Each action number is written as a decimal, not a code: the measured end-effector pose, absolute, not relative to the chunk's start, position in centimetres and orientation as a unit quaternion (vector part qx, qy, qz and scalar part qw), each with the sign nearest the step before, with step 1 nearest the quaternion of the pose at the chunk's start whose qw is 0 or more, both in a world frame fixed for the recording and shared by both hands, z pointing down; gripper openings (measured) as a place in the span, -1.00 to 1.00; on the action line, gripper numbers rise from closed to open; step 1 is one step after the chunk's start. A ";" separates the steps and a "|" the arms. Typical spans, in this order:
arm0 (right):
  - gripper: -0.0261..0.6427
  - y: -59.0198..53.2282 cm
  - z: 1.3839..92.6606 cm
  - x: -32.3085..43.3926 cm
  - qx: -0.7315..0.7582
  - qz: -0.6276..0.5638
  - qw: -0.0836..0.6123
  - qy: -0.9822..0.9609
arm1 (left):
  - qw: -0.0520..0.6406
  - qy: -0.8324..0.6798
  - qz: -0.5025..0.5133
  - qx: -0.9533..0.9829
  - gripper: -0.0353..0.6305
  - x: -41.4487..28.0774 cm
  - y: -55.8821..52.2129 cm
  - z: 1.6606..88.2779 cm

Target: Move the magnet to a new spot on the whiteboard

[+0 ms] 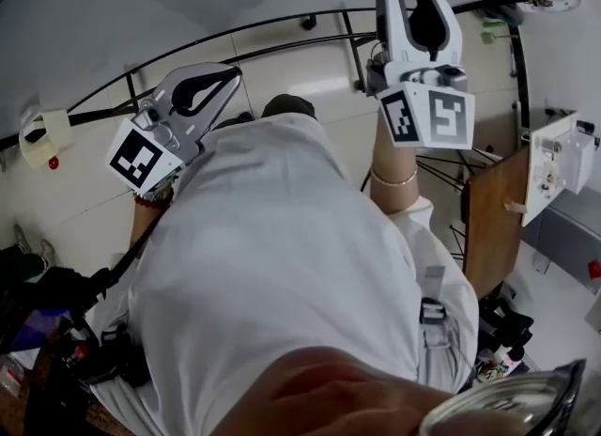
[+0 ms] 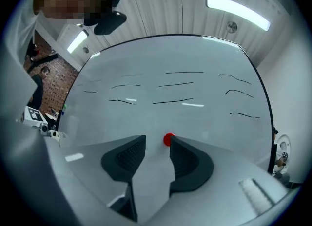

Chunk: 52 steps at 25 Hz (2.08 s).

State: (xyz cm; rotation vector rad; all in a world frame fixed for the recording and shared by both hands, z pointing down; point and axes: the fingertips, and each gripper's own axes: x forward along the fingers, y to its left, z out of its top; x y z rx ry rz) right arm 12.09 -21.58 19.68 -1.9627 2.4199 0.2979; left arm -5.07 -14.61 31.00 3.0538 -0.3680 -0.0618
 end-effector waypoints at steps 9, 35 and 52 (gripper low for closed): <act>-0.47 -27.0 19.4 15.3 -0.639 0.090 -0.005 0.764 | -0.012 -0.053 -0.013 0.998 -0.88 -0.1 -15.5 27.9; -0.55 -25.0 17.9 13.4 -0.624 0.109 -0.007 0.774 | -0.305 0.169 0.211 0.913 -0.88 3.7 -10.3 35.2; -0.55 -16.1 19.1 12.2 -0.617 0.093 -0.010 0.782 | -0.330 0.194 0.255 0.888 -0.88 3.5 -5.0 37.3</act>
